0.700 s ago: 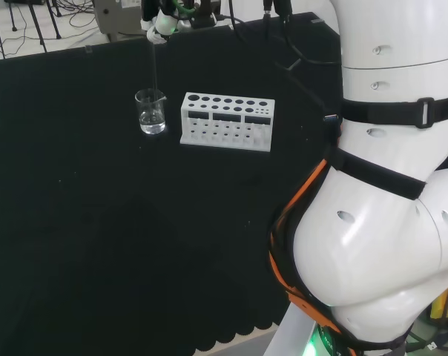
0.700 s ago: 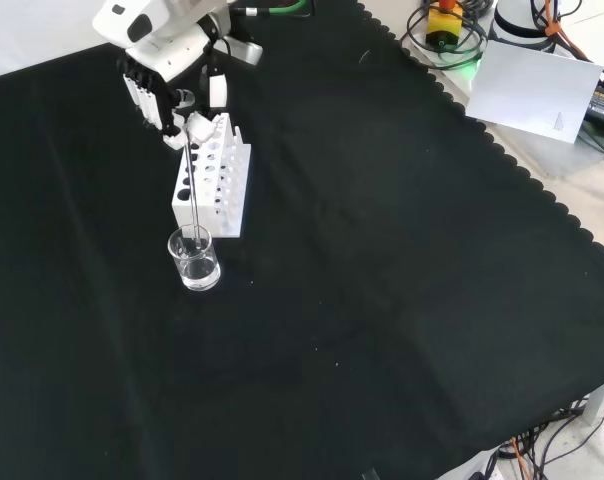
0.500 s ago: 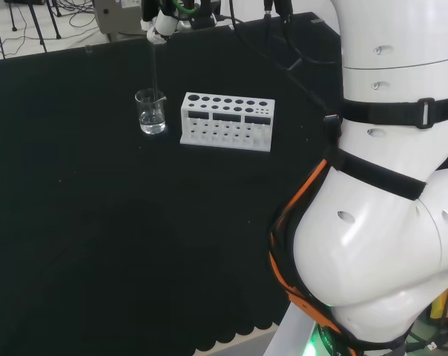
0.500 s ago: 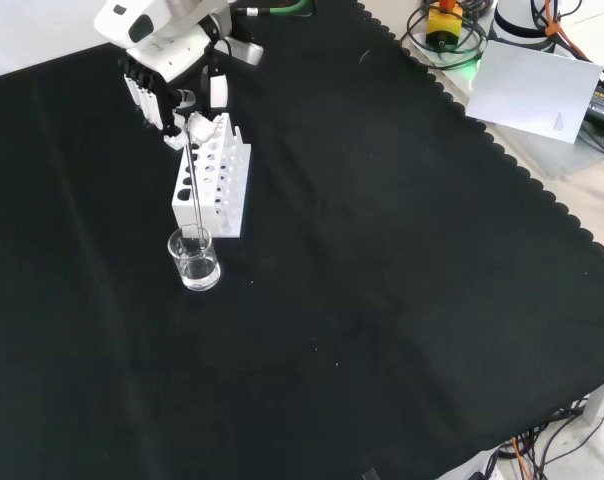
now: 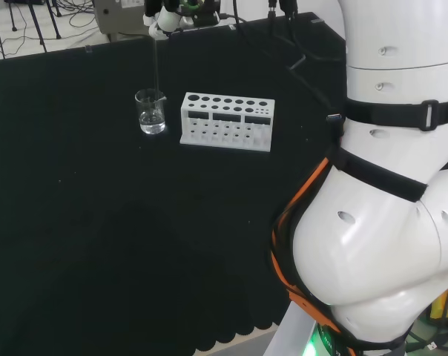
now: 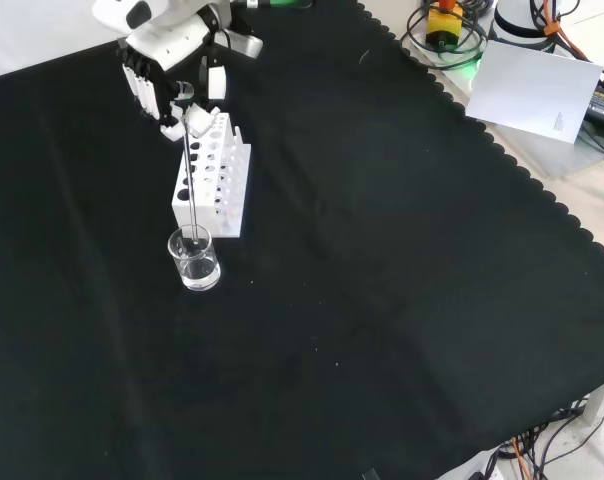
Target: Put the glass rod back on the white test tube rack.
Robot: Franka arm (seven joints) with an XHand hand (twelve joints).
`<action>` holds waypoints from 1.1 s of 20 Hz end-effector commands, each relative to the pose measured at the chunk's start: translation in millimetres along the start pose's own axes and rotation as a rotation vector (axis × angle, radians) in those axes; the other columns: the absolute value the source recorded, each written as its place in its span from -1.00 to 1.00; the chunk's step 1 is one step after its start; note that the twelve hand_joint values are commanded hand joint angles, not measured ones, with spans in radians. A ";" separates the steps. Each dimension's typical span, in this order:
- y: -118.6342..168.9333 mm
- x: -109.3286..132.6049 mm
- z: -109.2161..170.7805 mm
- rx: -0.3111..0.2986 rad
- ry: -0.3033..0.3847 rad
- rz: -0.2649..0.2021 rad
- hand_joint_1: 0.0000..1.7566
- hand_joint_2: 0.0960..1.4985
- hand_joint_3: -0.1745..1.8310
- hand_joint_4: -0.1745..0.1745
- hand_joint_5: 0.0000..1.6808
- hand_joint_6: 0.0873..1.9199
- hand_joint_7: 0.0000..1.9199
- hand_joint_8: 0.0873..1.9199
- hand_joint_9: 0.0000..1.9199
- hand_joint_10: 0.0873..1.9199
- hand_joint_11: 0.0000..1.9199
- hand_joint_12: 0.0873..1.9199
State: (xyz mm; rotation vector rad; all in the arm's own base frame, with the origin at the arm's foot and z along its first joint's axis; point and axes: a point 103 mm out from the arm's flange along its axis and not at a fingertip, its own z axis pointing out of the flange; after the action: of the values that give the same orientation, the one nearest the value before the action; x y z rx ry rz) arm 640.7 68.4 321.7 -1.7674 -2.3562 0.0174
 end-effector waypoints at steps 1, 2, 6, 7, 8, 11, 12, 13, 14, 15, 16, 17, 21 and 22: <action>-6.5 1.2 -12.5 -0.023 0.005 0.007 0.52 -0.34 -0.01 -1.00 0.60 -0.74 0.41 -0.14 0.92 -0.28 0.50 -0.03; -8.1 0.8 -15.7 -0.026 0.006 0.009 0.52 -0.34 -0.01 -1.00 0.60 -0.73 0.41 -0.14 0.92 -0.28 0.50 -0.03; -14.8 -2.3 -29.4 -0.044 0.009 0.016 0.52 -0.34 -0.01 -1.00 0.60 -0.73 0.41 -0.14 0.92 -0.28 0.50 -0.03; -16.9 -3.4 -33.6 -0.051 0.012 0.017 0.52 -0.34 -0.01 -1.00 0.60 -0.73 0.41 -0.14 0.92 -0.28 0.50 -0.03; -19.1 -4.6 -37.9 -0.059 0.012 0.020 0.52 -0.34 -0.01 -1.00 0.60 -0.73 0.41 -0.14 0.92 -0.28 0.50 -0.03; -25.7 -9.5 -48.5 -0.077 0.010 0.032 0.52 -0.34 -0.01 -1.00 0.60 -0.73 0.41 -0.14 0.92 -0.28 0.50 -0.03; -27.9 -12.1 -51.2 -0.082 0.010 0.038 0.52 -0.34 -0.01 -1.00 0.60 -0.73 0.41 -0.14 0.92 -0.28 0.50 -0.03; -30.2 -15.0 -53.5 -0.085 0.010 0.044 0.52 -0.34 -0.01 -1.00 0.60 -0.73 0.41 -0.14 0.92 -0.28 0.50 -0.03; -32.3 -17.8 -55.2 -0.089 0.011 0.050 0.52 -0.34 -0.01 -1.00 0.60 -0.73 0.41 -0.14 0.92 -0.28 0.50 -0.03; -34.3 -21.4 -56.5 -0.090 0.010 0.057 0.52 -0.34 -0.01 -1.00 0.60 -0.73 0.41 -0.14 0.92 -0.28 0.50 -0.03; -36.0 -24.8 -57.6 -0.091 0.010 0.063 0.52 -0.34 -0.01 -1.00 0.60 -0.73 0.41 -0.14 0.92 -0.28 0.50 -0.03; -37.8 -28.9 -58.5 -0.092 0.010 0.072 0.52 -0.34 -0.01 -1.00 0.60 -0.73 0.41 -0.14 0.92 -0.28 0.50 -0.03; -44.2 -46.0 -59.5 -0.090 0.013 0.106 0.52 -0.34 -0.01 -1.00 0.60 -0.73 0.41 -0.14 0.92 -0.28 0.50 -0.03; -46.0 -50.9 -59.3 -0.090 0.015 0.114 0.52 -0.34 -0.01 -1.00 0.60 -0.73 0.41 -0.14 0.92 -0.28 0.50 -0.03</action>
State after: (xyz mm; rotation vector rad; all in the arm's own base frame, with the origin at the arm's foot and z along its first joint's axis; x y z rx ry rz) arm 622.3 15.6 379.1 -1.9046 -2.3071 -0.0866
